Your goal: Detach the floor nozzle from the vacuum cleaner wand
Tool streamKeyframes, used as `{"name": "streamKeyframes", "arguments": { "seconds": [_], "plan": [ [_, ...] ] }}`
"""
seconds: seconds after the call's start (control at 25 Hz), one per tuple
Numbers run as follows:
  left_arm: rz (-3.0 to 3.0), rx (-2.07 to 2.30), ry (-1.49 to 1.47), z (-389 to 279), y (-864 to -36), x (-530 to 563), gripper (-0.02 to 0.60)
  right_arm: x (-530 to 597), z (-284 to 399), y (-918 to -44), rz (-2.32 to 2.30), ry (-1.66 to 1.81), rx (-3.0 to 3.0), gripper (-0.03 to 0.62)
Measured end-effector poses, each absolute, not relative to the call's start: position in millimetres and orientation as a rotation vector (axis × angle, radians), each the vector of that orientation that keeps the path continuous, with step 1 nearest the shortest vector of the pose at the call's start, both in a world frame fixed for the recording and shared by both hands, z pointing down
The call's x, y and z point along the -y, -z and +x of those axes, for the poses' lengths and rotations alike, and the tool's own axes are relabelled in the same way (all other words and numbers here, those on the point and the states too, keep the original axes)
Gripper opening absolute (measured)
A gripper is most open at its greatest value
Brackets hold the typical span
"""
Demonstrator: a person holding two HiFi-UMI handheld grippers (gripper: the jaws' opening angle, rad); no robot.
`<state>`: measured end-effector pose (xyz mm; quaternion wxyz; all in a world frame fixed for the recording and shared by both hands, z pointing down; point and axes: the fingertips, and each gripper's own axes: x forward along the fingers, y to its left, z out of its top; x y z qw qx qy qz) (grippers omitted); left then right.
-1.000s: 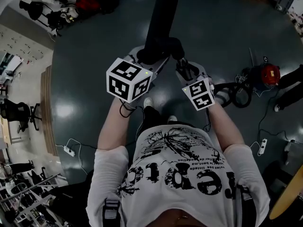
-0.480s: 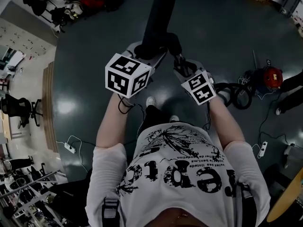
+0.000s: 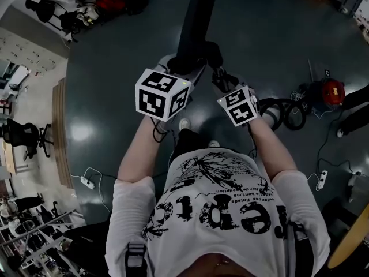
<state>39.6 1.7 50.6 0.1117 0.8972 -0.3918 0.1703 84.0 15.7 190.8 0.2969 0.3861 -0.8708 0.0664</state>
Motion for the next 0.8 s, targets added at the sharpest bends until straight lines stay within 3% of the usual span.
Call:
{"name": "streamKeyframes", "arguments": {
  "seconds": [0.32, 0.6, 0.8],
  "plan": [
    [2.445, 1.194, -0.28, 7, -52, -8, 0.149, -10, 83, -207, 1.064, -0.105, 2.228, 0.173],
    [2.63, 1.315, -0.583, -40, -21, -3, 0.146, -12, 105, -219, 1.066, -0.197, 2.252, 0.175],
    [2.596, 1.273, -0.441, -40, -39, -7, 0.146, -9, 110, -223, 1.057, -0.142, 2.218, 0.175]
  ]
}}
